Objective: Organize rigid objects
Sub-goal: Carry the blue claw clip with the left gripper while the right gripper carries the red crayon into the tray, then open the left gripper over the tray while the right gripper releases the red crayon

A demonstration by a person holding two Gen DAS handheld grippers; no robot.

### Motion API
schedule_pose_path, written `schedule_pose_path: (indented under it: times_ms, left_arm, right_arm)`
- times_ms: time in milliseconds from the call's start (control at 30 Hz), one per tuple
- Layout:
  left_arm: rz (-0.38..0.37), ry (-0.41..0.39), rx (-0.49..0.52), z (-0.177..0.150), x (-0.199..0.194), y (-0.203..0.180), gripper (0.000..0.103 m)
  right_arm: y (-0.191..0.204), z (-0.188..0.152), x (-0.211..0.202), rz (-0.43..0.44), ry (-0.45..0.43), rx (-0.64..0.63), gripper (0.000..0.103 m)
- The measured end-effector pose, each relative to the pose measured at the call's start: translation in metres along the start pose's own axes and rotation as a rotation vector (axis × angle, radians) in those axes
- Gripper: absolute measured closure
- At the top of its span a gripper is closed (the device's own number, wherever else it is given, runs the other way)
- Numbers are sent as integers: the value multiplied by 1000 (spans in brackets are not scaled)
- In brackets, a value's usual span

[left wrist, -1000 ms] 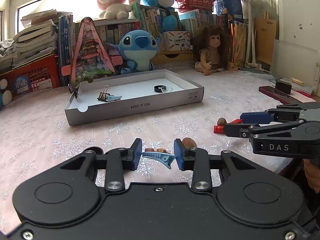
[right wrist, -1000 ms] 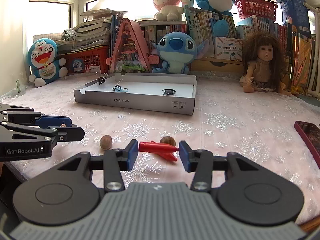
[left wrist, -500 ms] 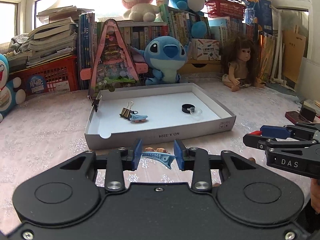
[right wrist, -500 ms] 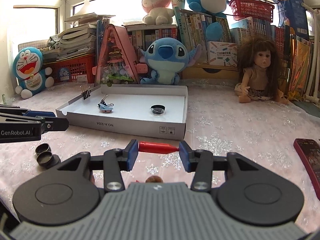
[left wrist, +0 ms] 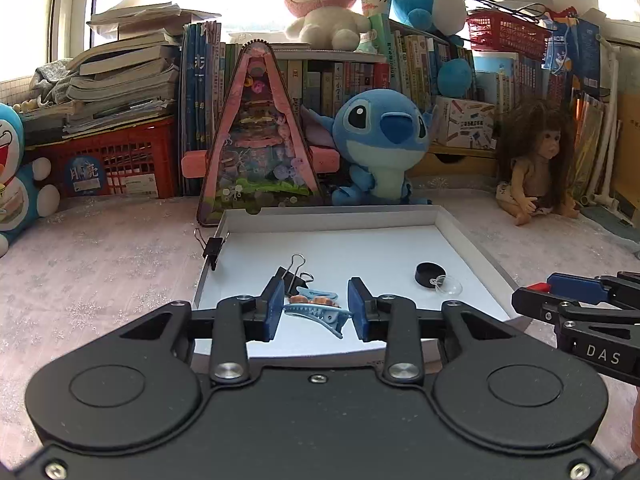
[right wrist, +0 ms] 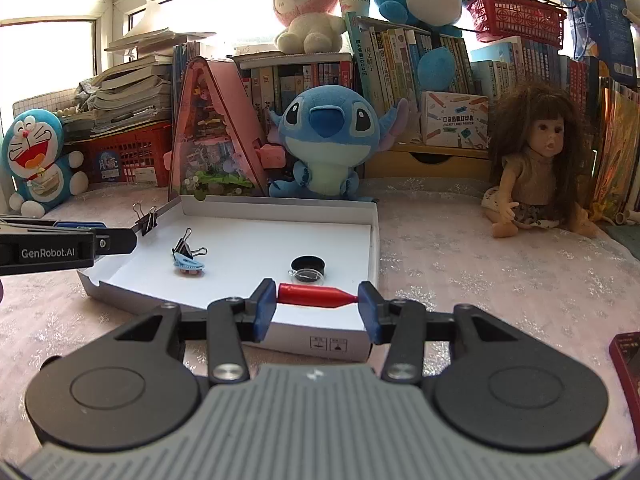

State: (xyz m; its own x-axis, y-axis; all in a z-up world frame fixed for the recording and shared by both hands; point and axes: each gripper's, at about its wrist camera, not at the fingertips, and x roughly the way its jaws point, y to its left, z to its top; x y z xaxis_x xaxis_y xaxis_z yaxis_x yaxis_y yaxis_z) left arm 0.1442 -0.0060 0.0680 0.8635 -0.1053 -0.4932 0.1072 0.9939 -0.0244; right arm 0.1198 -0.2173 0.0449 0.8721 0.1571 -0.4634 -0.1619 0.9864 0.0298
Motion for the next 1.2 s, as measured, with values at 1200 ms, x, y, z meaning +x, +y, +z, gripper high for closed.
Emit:
schedule_pose_path:
  times_ms: [1200]
  left_arm:
    - [89,180,-74,-4,115,7,70]
  right_arm:
    - [6,18,120,3,223,46,53]
